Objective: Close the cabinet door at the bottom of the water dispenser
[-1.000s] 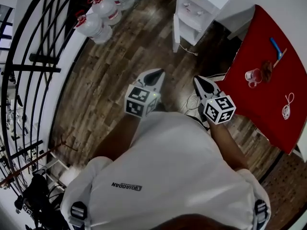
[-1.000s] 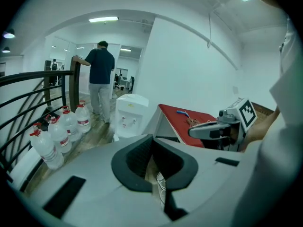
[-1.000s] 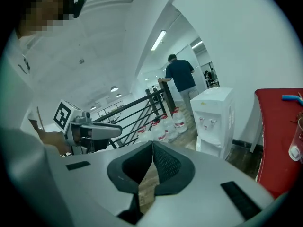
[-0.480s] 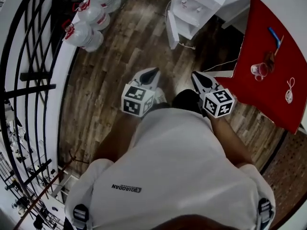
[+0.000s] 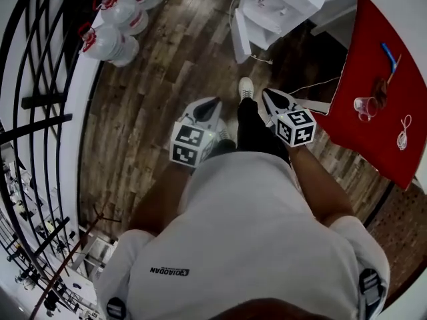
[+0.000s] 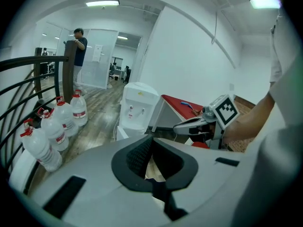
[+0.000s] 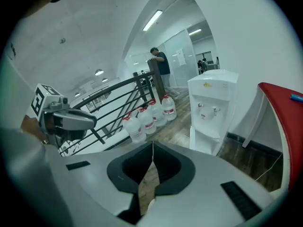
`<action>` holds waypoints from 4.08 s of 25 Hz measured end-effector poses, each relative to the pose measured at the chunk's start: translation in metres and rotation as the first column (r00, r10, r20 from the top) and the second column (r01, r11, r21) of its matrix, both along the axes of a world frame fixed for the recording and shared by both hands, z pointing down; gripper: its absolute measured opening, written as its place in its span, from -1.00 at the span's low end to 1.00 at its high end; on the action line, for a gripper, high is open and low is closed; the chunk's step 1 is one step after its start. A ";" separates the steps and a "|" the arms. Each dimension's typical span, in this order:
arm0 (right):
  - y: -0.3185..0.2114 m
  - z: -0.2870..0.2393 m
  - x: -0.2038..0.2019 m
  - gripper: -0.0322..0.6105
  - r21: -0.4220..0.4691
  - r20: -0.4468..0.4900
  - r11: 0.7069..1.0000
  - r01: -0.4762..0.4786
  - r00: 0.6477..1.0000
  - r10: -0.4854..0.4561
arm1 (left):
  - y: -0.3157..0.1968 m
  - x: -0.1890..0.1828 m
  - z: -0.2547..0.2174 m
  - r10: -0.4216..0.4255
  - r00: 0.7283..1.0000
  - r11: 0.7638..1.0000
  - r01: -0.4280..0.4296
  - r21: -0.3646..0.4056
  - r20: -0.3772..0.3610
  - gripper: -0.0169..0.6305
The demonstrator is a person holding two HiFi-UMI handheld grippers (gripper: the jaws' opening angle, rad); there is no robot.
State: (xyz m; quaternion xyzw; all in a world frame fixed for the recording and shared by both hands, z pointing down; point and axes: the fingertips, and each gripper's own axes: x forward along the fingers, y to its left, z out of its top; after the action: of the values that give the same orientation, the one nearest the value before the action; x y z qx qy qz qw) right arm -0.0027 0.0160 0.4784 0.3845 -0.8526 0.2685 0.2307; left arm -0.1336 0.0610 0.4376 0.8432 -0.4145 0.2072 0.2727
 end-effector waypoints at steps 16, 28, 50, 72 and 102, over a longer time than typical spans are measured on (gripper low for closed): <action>-0.147 0.255 0.002 -0.73 -0.243 -0.129 0.970 -0.031 0.992 -0.001 | -0.119 0.012 0.177 -0.053 0.988 0.958 0.092 -0.273 0.146 -0.96; -0.189 0.386 0.012 -0.53 -0.441 -0.162 0.878 -0.184 0.979 0.124 | -0.176 0.031 0.249 -0.076 0.984 0.922 0.132 -0.365 0.163 -0.96; -0.210 0.460 0.036 -0.47 -0.468 -0.216 0.783 -0.409 0.913 0.347 | -0.182 0.055 0.287 -0.031 0.991 0.900 0.084 -0.427 0.130 -0.96; -0.282 0.457 0.154 -0.47 -0.266 -0.341 0.859 -0.437 0.877 0.340 | -0.188 0.071 0.297 0.004 0.990 0.893 0.060 -0.446 0.141 -0.96; -0.352 0.452 0.208 -0.47 -0.138 -0.425 0.915 -0.380 0.857 0.292 | -0.197 0.079 0.301 0.012 0.988 0.896 0.058 -0.440 0.154 -0.96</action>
State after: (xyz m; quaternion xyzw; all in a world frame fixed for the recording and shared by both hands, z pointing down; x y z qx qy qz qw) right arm 0.2051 -0.3360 0.9301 0.5468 -0.6728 0.3129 0.3879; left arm -0.0547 -0.1360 0.7389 0.7356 -0.3859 0.3567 0.4274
